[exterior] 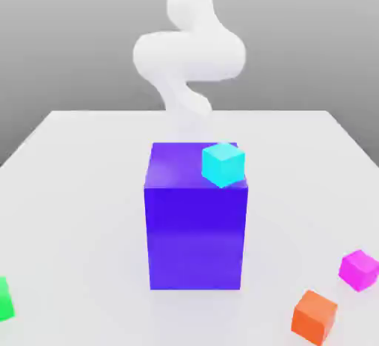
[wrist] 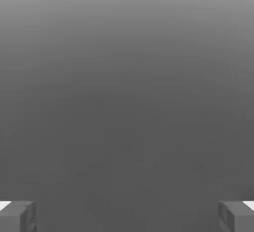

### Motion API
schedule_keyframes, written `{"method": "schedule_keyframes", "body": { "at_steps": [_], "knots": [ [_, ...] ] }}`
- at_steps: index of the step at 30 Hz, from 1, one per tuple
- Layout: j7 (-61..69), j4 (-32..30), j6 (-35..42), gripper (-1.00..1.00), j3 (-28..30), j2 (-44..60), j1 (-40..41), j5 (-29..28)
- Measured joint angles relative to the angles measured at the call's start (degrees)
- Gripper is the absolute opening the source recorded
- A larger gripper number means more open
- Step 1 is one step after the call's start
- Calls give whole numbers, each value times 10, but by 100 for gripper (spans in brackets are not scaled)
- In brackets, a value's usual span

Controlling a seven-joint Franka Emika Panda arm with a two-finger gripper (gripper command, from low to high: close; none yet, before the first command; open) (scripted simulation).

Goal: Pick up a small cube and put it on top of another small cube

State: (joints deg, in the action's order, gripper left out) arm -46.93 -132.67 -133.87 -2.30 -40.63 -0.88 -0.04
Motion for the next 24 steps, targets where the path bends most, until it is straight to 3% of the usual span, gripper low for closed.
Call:
{"method": "schedule_keyframes", "body": {
  "at_steps": [9, 17, 24],
  "knots": [
    [-50, -33, -77, 0, -93, 188, -33, -16],
    [-118, -61, -143, 0, -167, 355, -74, -64],
    [-188, -85, -199, 0, -187, 505, -147, -121]
  ]
}}
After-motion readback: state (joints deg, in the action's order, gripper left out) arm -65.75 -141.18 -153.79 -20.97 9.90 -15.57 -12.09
